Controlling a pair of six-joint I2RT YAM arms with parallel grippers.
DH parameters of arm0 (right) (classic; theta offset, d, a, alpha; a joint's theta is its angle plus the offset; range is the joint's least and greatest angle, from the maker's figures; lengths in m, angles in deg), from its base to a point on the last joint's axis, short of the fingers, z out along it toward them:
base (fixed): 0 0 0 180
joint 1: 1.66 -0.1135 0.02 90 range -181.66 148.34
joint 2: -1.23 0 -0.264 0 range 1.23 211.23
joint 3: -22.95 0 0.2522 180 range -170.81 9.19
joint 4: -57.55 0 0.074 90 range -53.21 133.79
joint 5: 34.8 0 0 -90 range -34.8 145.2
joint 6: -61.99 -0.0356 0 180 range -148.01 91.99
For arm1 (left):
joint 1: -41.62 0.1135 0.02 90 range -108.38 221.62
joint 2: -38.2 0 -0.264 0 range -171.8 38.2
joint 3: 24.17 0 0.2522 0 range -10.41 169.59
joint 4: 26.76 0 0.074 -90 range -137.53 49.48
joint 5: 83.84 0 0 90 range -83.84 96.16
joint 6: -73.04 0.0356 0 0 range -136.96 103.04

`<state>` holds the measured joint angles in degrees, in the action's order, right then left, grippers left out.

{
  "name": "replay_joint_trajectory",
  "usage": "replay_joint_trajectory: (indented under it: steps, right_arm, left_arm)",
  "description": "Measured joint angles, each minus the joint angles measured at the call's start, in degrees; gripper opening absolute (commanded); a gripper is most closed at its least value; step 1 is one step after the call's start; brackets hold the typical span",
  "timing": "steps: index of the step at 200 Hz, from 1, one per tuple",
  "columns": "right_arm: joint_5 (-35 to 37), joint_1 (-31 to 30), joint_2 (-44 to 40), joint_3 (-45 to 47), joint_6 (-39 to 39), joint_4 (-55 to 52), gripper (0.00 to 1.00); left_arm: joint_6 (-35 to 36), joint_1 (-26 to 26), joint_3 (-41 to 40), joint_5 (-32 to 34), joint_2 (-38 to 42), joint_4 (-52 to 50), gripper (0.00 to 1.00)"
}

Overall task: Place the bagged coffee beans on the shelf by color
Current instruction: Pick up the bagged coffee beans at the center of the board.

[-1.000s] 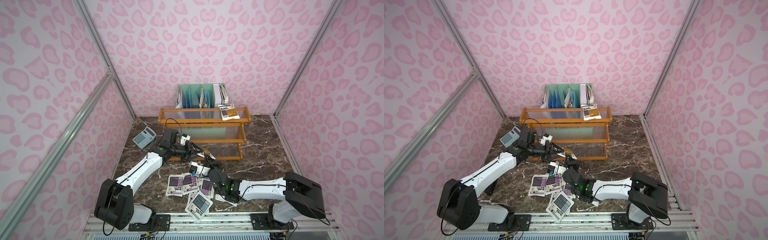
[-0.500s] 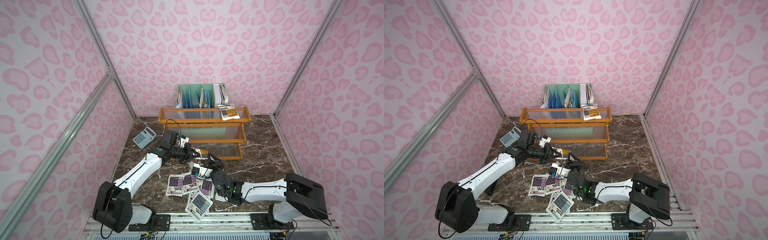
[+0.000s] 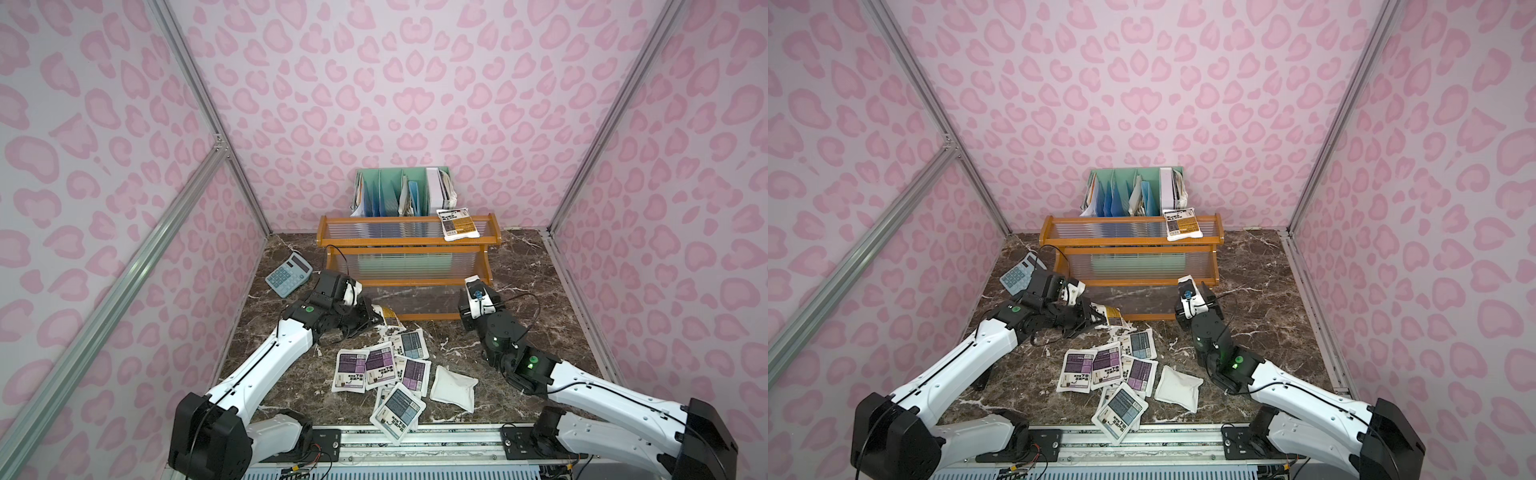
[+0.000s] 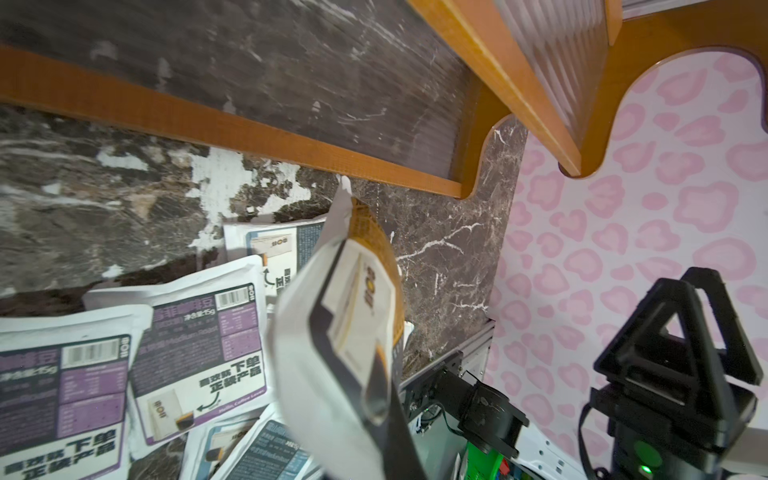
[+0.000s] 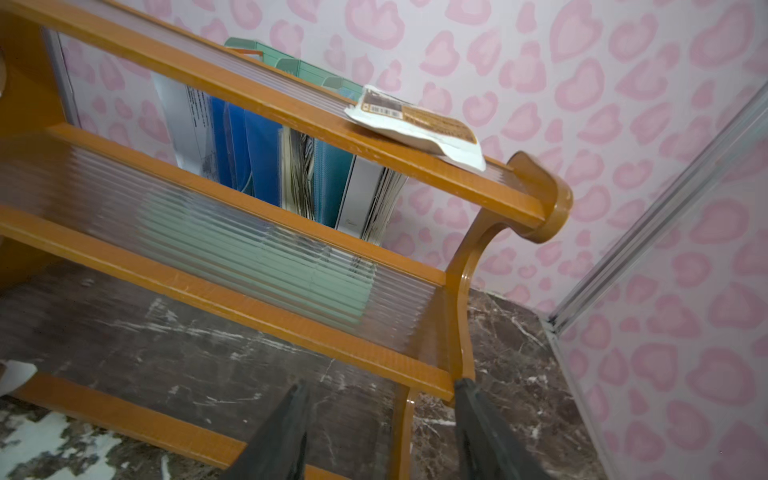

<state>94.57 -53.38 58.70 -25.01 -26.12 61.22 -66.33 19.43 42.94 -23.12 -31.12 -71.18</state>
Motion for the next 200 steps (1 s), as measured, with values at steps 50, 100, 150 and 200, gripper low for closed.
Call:
replay_joint_trajectory:
  steps: [50, 100, 150, 200]
  right_arm:
    - [-13.2, 5.1, 8.5, -10.1, -13.5, -6.6, 0.57]
    - [-25.6, 6.2, 14.1, -15.3, -20.3, -7.3, 0.57]
    - [-34.5, 7.1, 15.7, -15.5, -24.2, -8.7, 0.57]
    - [-38.8, 7.2, 16.0, -16.7, -26.2, -12.2, 0.57]
  left_arm:
    - [4.0, 0.0, 2.8, 9.0, 2.5, -8.3, 0.0]
    - [7.3, 0.0, 4.9, 21.3, 7.6, -17.8, 0.0]
    - [7.2, 0.1, 2.0, 31.7, 17.0, -19.8, 0.0]
    - [3.0, 0.1, -4.8, 36.2, 20.8, -16.4, 0.0]
